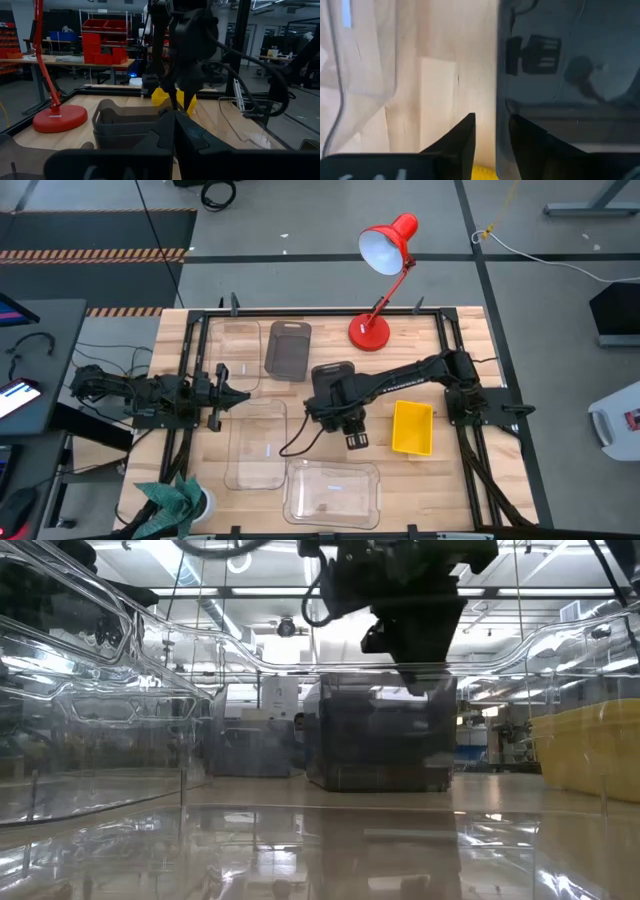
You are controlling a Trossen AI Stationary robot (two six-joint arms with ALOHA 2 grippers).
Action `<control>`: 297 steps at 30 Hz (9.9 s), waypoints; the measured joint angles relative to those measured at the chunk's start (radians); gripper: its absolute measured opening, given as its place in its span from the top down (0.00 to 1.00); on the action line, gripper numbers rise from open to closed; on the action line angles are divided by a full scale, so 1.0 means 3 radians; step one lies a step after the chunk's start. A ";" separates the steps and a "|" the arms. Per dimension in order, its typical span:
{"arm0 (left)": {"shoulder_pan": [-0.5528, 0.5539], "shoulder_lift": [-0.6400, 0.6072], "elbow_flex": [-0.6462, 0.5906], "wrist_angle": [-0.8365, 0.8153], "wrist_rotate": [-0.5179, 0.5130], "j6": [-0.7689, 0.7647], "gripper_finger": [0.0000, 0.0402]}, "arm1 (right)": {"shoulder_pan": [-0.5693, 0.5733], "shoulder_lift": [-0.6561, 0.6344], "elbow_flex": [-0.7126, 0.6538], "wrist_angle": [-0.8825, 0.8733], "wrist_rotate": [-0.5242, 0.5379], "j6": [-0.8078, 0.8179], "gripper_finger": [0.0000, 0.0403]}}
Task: Stack baskets by color
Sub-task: Stack the middle black bin on the bottom black bin, then stack the top black bin on the bottom black bin
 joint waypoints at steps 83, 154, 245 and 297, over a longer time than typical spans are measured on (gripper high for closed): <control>0.0004 -0.0001 0.0000 0.0280 -0.0178 -0.1160 0.98 | -0.0690 -0.1748 -0.1495 0.2704 0.1236 -0.0802 0.77; 0.1508 0.4546 0.3421 -0.2420 0.0615 -0.0162 0.46 | -0.0021 -0.5948 -0.5169 0.4905 0.0795 -0.0638 0.84; 0.0345 0.5303 0.5324 -0.2432 -0.0392 -0.0615 1.00 | -0.1080 -0.6703 -0.5924 0.5023 -0.0165 0.0135 0.96; 0.0119 0.6619 0.6554 -0.3895 0.0298 -0.0968 0.90 | -0.1079 -0.6691 -0.5923 0.5097 -0.0165 0.0136 0.96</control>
